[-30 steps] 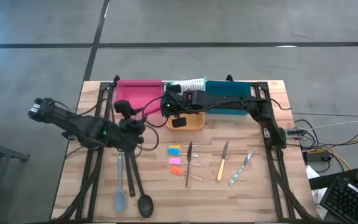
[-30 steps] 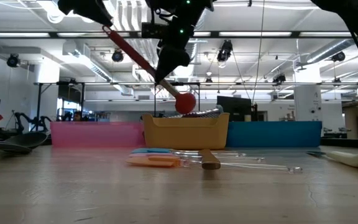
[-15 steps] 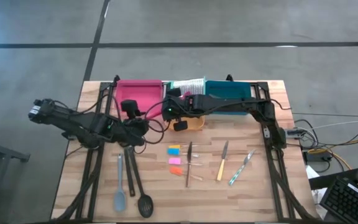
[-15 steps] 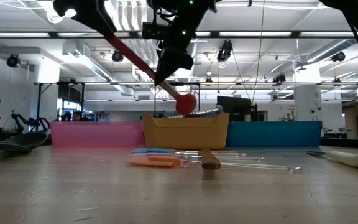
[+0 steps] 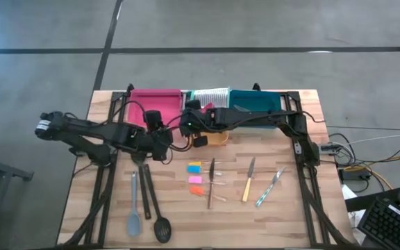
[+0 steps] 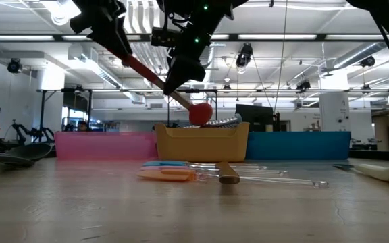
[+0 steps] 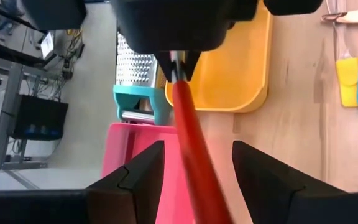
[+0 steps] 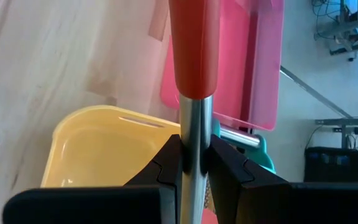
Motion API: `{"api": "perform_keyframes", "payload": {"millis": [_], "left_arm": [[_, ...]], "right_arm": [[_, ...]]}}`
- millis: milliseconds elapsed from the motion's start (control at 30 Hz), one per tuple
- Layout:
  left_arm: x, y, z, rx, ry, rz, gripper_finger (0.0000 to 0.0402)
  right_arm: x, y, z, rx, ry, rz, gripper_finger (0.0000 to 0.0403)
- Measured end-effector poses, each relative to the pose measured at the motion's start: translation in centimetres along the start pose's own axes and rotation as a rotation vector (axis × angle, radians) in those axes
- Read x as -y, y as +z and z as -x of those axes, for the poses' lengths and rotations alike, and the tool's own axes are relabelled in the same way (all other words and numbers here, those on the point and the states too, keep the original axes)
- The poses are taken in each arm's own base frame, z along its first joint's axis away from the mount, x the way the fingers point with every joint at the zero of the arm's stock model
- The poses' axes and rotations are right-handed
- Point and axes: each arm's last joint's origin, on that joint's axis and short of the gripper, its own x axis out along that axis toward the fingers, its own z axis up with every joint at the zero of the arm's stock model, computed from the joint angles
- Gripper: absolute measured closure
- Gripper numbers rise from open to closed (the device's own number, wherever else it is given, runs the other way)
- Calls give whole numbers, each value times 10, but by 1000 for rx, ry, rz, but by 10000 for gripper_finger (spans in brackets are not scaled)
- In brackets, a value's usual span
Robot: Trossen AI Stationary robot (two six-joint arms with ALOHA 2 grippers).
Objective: Pick & Place Kitchen Items
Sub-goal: Put the red spoon into the pink bin
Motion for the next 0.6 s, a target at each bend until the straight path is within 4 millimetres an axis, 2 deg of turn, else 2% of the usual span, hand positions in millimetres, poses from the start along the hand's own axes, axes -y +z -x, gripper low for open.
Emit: {"api": "perform_keyframes", "payload": {"millis": [100, 200, 433, 600], "left_arm": [[2, 1, -3, -11, -6, -9, 213], [4, 1, -5, -21, -19, -32, 236], [2, 1, -5, -23, 23, -41, 346], [1, -2, -7, -50, 12, -31, 346]], "right_arm": [[1, 1, 0, 4, -3, -4, 362], [0, 0, -1, 2, -1, -1, 362], [-1, 0, -3, 8, -8, -23, 363], [-1, 0, -3, 16, -7, -24, 363]]}}
